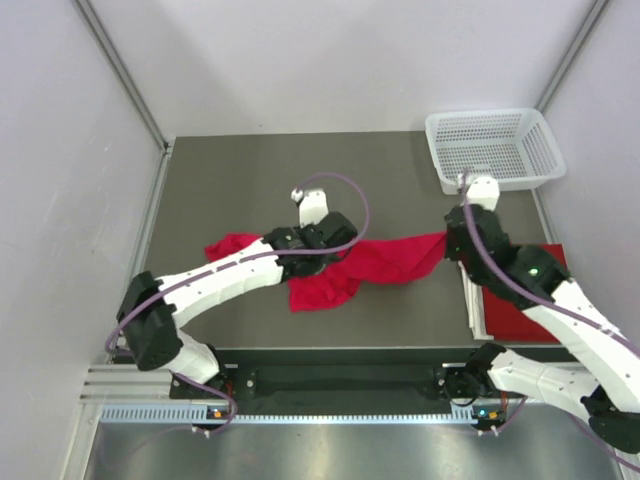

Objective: Fold and stack the t-shirts
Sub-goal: Flatten the tshirt out

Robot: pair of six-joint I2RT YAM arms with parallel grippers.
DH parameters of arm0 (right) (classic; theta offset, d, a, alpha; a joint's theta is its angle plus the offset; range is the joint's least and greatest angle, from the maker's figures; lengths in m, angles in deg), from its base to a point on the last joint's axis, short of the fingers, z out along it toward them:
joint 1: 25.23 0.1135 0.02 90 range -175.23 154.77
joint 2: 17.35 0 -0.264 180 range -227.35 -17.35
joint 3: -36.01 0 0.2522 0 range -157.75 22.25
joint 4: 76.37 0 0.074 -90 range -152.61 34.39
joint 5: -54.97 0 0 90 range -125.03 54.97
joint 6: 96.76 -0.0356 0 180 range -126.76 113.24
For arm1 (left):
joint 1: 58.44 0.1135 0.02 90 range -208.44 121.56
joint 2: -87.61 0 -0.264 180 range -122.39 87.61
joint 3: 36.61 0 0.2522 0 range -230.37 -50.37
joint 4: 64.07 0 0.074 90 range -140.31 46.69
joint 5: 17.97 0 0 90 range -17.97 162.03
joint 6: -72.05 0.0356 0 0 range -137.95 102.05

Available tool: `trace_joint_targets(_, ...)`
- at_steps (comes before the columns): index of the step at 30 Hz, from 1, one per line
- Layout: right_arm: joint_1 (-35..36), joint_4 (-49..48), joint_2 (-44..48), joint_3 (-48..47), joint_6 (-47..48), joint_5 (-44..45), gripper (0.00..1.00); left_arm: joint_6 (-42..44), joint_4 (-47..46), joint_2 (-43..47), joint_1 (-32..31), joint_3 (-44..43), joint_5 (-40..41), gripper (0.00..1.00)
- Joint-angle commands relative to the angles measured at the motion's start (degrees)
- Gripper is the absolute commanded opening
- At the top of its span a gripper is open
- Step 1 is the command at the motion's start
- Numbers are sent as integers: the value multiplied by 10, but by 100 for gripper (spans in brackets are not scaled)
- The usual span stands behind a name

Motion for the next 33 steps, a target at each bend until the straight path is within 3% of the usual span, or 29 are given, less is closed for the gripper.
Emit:
trace_joint_targets(1, -11, 22, 16, -155, 11, 30, 0, 57, 104, 62, 0, -107, 39, 0)
trace_joint_targets(7, -11, 5, 98, -291, 13, -49, 0, 105, 231, 140, -7, -282, -44, 0)
trace_joint_targets(11, -11, -2, 137, -299, -8, -139, 0, 129, 290, 147, -8, -361, -129, 0)
trace_joint_targets(14, -11, -8, 159, -268, -23, -163, 0, 145, 288, 146, -8, -363, -195, 0)
trace_joint_targets(19, -11, -13, 171, -208, -38, -147, 0, 187, 258, 126, 11, -292, -169, 0)
trace_joint_targets(20, -11, -10, 168, -201, -38, -129, 0, 199, 246, 120, 26, -280, -190, 0)
trace_joint_targets(24, -11, -2, 137, -148, -37, -38, 0, 271, 153, 79, 182, -192, -377, 0)
trace_joint_targets(26, -11, -9, 121, -105, -37, 4, 0, 295, 114, 14, 217, -188, -428, 0)
trace_joint_targets(29, -11, -45, 91, -48, -56, 41, 0, 346, 76, -111, 235, -249, -496, 1)
trace_joint_targets(31, -13, -54, 69, -17, -65, 40, 0, 345, 87, -215, 235, -303, -524, 19)
trace_joint_targets(32, -13, -62, 62, -12, -67, 35, 0, 338, 125, -245, 233, -367, -514, 38)
trace_joint_targets(33, -14, -65, 53, -1, -69, 31, 0, 329, 131, -265, 231, -382, -498, 47)
